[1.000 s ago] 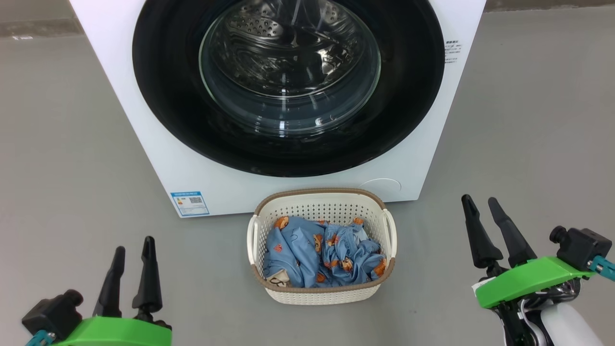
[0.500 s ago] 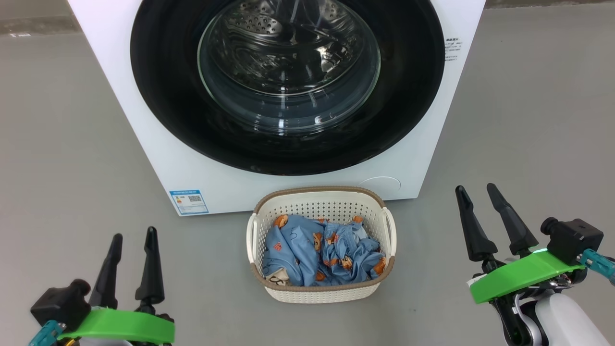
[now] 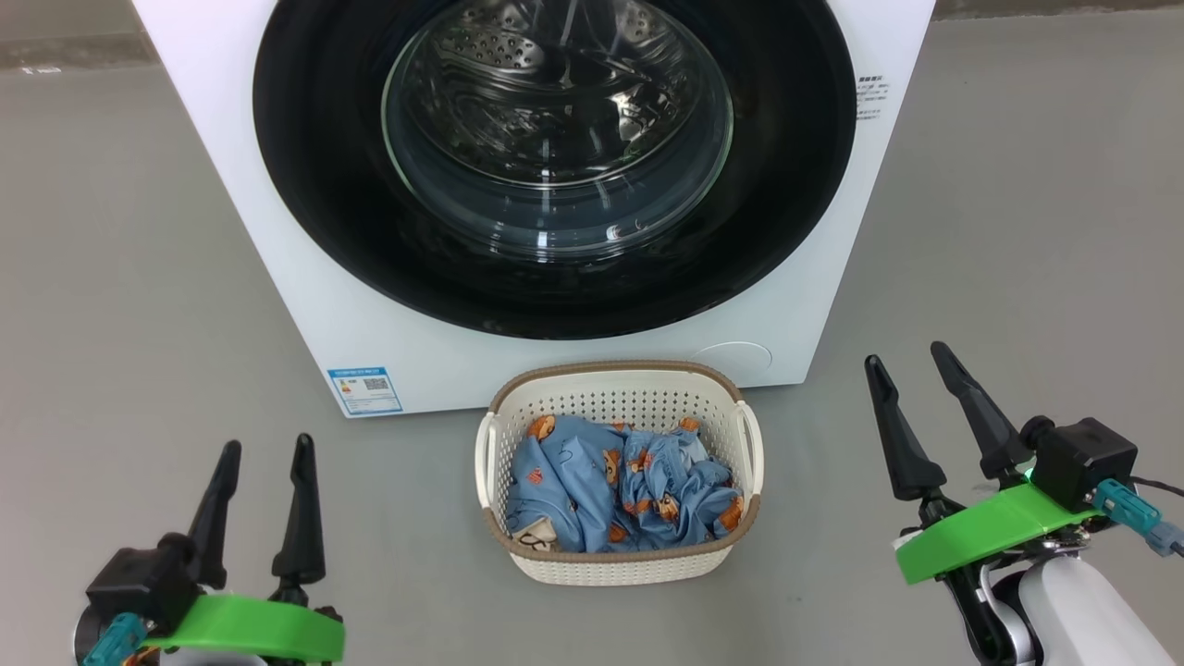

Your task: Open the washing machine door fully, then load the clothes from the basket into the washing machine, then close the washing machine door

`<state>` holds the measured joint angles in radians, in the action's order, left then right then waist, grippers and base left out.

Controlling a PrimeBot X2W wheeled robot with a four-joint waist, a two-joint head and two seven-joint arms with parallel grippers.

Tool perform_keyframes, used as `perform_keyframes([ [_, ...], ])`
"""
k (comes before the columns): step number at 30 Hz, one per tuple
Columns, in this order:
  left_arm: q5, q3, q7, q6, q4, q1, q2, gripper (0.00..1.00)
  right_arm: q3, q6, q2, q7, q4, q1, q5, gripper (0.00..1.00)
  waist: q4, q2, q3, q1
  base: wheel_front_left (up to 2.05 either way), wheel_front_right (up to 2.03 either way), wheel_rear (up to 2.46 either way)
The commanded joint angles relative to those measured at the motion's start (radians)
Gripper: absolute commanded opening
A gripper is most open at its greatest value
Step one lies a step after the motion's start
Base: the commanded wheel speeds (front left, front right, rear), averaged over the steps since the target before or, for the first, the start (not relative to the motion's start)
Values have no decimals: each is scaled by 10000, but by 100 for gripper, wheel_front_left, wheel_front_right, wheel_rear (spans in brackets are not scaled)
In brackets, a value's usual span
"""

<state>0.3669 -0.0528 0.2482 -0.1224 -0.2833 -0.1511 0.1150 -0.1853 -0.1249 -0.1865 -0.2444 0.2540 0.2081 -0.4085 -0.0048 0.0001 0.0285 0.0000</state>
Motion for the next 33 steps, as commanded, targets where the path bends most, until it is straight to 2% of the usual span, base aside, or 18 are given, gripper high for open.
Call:
perform_keyframes([
  [1,-285,269,135,-1,174,-551,267,100,-201,-58,-143,-174,-192,426,311,100,0,-1,5,0,0,0,0],
  [23,-40,136,135,-39,-64,-560,336,100,-143,-58,-112,-174,14,417,237,100,5,-1,-59,0,0,0,0],
  [33,-148,29,105,136,-257,-572,399,100,-173,-58,-127,-174,68,376,239,100,34,-1,-120,0,16,16,-33],
])
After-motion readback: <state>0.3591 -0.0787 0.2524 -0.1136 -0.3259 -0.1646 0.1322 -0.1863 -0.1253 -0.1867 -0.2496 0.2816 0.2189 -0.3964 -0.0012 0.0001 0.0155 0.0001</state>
